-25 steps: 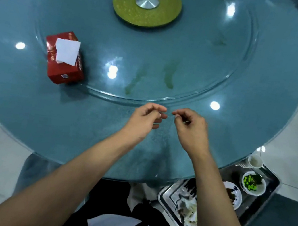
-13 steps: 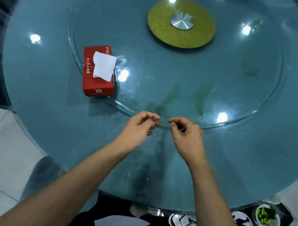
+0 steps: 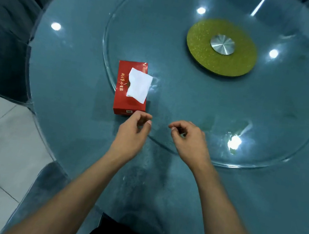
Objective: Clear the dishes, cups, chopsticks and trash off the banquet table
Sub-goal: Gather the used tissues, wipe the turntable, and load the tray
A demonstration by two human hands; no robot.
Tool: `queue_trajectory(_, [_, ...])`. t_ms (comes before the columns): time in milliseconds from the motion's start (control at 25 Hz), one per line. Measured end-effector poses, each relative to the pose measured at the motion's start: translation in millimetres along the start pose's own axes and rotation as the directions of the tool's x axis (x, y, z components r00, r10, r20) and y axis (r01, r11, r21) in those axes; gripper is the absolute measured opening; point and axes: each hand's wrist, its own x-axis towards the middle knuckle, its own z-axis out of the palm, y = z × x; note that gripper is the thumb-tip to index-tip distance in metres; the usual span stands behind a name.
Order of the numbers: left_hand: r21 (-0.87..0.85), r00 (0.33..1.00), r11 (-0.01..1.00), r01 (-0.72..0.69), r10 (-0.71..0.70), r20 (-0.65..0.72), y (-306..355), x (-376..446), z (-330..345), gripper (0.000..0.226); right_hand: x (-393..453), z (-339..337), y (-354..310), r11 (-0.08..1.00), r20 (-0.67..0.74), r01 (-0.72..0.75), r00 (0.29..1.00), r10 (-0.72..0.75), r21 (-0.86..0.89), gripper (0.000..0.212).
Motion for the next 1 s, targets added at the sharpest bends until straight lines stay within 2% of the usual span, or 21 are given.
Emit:
queue_trajectory(120, [0.158,0.985,0.984,-0.078,0.101,-0.142,-8.2,18.1,-13.7,0.022,30.7,10.2,-16.5,0.999,0.072,0.019,0.997,-0.016,-0.036,0.011])
queue_trajectory(240, [0.357,0.965,0.934,-0.008,0.101,-0.243,-16.5,42.7,-24.2,0.040,65.4,22.6,-34.2,0.996,0.139,0.053,0.989,-0.043,-0.070,0.009])
queue_trajectory(400, [0.506,0.966,0.861,0.057,0.080,-0.245,-30.0,73.8,-28.9,0.061,106.3,45.1,-54.9,0.990,0.168,0.096,0.983,-0.078,-0.105,0.011])
queue_trajectory(520, [0.545,0.972,0.836,0.064,0.072,-0.225,-40.3,90.2,-28.1,0.074,129.9,63.9,-62.9,0.977,0.161,0.098,0.985,-0.067,-0.189,0.037])
queue_trajectory(600, [0.547,0.976,0.833,0.085,0.040,-0.212,-46.1,97.9,-26.5,0.081,141.1,74.7,-65.8,0.951,0.197,0.093,0.980,-0.034,-0.295,0.065])
queue_trajectory(680, [0.532,0.978,0.840,0.110,0.006,-0.210,-52.8,104.6,-25.8,0.086,148.9,85.6,-65.6,0.905,0.250,0.090,0.968,0.018,-0.415,0.080])
queue_trajectory(760, [0.527,0.978,0.842,0.115,-0.003,-0.209,-56.3,106.8,-25.4,0.089,150.6,92.1,-63.1,0.885,0.252,0.106,0.968,0.013,-0.454,0.067])
queue_trajectory(880, [0.521,0.974,0.843,0.132,-0.013,-0.226,-59.7,107.4,-26.4,0.094,156.7,93.7,-62.0,0.874,0.179,0.148,0.981,-0.071,-0.462,0.023])
queue_trajectory(920, [0.519,0.973,0.844,0.138,-0.017,-0.231,-60.6,106.8,-26.9,0.095,158.3,91.9,-61.8,0.892,0.156,0.127,0.986,-0.064,-0.434,0.016])
queue_trajectory(1000, [0.511,0.972,0.847,0.148,-0.030,-0.232,-61.8,106.2,-27.6,0.096,162.4,82.6,-59.8,0.968,0.051,0.024,0.999,-0.012,-0.251,0.008])
